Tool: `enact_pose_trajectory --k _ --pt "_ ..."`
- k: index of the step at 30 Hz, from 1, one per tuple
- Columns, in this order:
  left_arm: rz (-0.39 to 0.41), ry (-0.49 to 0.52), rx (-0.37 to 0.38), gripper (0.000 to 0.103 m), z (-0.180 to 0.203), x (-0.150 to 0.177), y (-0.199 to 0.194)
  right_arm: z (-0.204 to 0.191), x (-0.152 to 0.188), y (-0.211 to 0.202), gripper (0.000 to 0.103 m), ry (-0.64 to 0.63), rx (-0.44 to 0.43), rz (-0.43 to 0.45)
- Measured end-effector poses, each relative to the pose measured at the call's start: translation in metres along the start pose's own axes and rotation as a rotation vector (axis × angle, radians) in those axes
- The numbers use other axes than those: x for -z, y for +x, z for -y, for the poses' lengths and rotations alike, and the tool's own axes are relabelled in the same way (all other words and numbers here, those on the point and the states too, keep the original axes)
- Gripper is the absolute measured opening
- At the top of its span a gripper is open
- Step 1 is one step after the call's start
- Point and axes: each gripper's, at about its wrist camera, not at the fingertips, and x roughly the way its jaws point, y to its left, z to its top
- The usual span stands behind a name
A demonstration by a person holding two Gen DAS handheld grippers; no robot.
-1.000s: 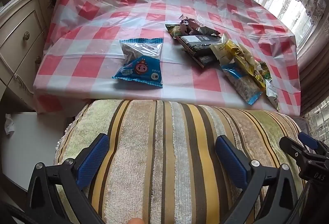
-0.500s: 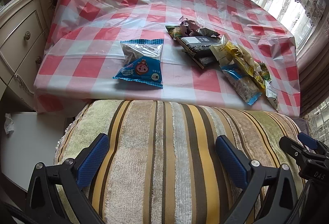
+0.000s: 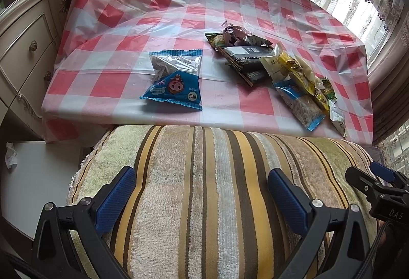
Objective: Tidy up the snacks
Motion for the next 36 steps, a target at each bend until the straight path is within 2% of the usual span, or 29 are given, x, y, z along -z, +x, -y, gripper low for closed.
enact_pose_trajectory --k 4,13,18,21,27,36 --pt "0.000 0.001 0.000 0.103 0.000 0.000 0.000 0.005 0.001 -0.001 0.103 -0.002 -0.031 -0.002" --pt "-0.002 -0.024 -0.018 0.103 -0.004 -0.008 0.003 0.019 -0.006 -0.006 0.103 -0.001 -0.042 0.005" --pt "0.000 -0.070 -0.047 0.101 -0.014 -0.022 0.011 0.037 -0.022 -0.006 0.103 -0.073 0.018 0.056" --pt "0.002 -0.088 -0.062 0.098 -0.019 -0.035 0.019 0.054 -0.034 0.002 0.103 -0.063 0.023 0.054" --pt "0.002 -0.090 -0.097 0.098 -0.026 -0.067 0.040 0.063 -0.052 0.026 0.103 -0.113 0.038 0.036" --pt "-0.051 -0.065 -0.143 0.098 -0.030 -0.101 0.079 0.073 -0.081 0.066 0.099 -0.185 0.020 -0.012"
